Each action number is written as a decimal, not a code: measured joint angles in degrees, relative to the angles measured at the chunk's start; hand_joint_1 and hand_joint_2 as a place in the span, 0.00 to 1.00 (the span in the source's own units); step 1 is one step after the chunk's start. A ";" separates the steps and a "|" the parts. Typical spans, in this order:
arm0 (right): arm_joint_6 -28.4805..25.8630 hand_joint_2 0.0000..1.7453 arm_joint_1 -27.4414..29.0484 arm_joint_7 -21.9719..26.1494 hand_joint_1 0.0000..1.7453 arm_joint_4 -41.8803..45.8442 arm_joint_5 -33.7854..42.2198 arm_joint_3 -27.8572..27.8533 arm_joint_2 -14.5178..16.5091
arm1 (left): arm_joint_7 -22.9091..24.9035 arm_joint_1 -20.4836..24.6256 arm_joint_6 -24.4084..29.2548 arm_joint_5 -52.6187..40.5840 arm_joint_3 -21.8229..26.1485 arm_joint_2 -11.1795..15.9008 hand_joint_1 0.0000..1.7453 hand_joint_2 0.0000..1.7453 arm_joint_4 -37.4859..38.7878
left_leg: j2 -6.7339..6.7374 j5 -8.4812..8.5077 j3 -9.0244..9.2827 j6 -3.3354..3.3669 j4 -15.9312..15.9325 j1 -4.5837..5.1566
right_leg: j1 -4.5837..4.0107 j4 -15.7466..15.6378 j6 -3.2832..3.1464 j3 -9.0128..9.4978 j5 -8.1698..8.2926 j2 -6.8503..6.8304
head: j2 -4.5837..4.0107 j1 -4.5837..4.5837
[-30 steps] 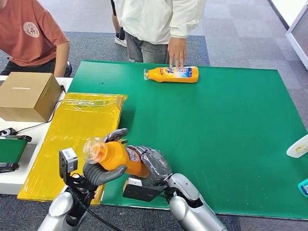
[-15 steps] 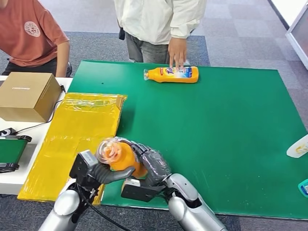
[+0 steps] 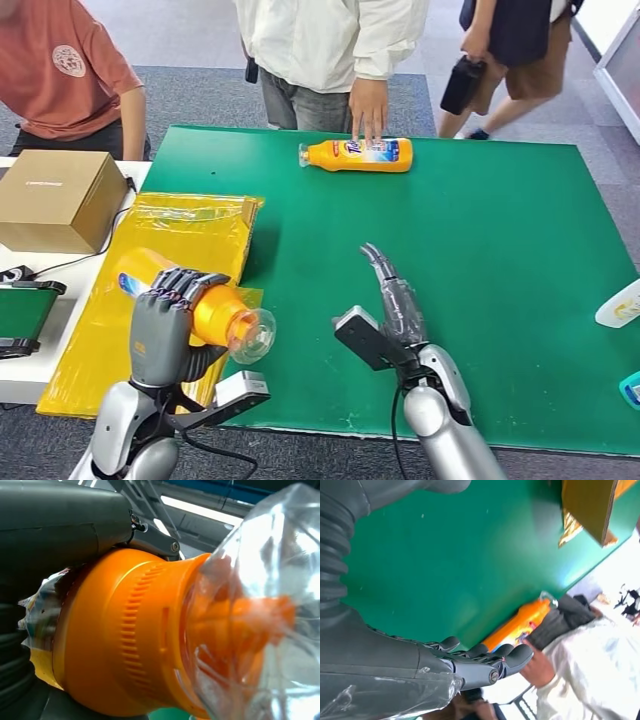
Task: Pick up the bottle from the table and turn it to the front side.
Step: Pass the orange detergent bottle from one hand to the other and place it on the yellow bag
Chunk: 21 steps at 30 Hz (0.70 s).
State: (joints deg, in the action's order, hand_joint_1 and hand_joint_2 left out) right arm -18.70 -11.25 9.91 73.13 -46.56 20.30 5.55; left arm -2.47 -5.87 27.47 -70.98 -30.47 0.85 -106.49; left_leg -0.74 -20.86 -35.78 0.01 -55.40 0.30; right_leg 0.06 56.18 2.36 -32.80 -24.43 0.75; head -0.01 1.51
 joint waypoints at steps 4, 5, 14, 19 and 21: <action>-0.32 1.00 0.11 0.15 0.00 2.77 0.78 -2.33 -0.03 | 5.82 0.57 -0.14 -11.38 -0.10 0.03 1.00 1.00 1.14 | 0.00 0.02 0.00 0.00 0.00 0.00 | 0.00 0.00 0.00 -0.01 0.00 0.00 | 0.01 0.00; 0.10 1.00 -0.02 0.27 0.00 3.68 1.07 -2.83 -0.05 | 7.15 1.05 -0.59 -13.27 -0.06 -0.01 1.00 1.00 2.34 | 0.00 0.02 0.00 0.00 0.00 0.00 | 0.00 0.00 0.00 0.00 0.01 0.00 | 0.01 0.00; 6.63 1.00 -1.34 2.69 0.00 11.28 4.91 -1.57 -0.05 | 2.10 7.64 -7.14 -5.78 3.02 0.24 1.00 1.00 26.59 | 0.02 0.10 0.00 -0.05 0.00 -0.02 | -0.01 0.02 -0.03 -0.01 0.08 0.02 | 0.01 0.00; 7.14 1.00 -1.32 3.85 0.00 12.93 6.26 3.18 -0.02 | 1.64 11.06 -5.56 -5.54 5.14 0.36 0.00 1.00 34.99 | 0.01 0.09 -0.01 -0.05 0.00 -0.02 | -0.02 0.02 -0.04 -0.01 0.06 0.01 | 0.00 -0.01; 7.13 1.00 -1.16 3.98 0.00 13.65 6.50 4.76 -0.02 | 2.02 11.64 -5.12 -6.02 5.90 0.33 0.00 1.00 36.33 | 0.02 0.09 -0.01 -0.05 0.00 -0.03 | -0.03 0.02 -0.05 -0.02 0.05 0.02 | 0.00 0.00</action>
State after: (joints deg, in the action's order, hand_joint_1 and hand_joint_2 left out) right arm -11.57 -12.41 13.89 86.78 -40.06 25.06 5.53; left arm -0.45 5.77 22.35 -77.00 -24.57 1.18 -70.16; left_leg -0.72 -20.77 -35.79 -0.04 -55.40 0.28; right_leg 0.03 56.20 2.31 -32.82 -24.38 0.77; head -0.02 1.51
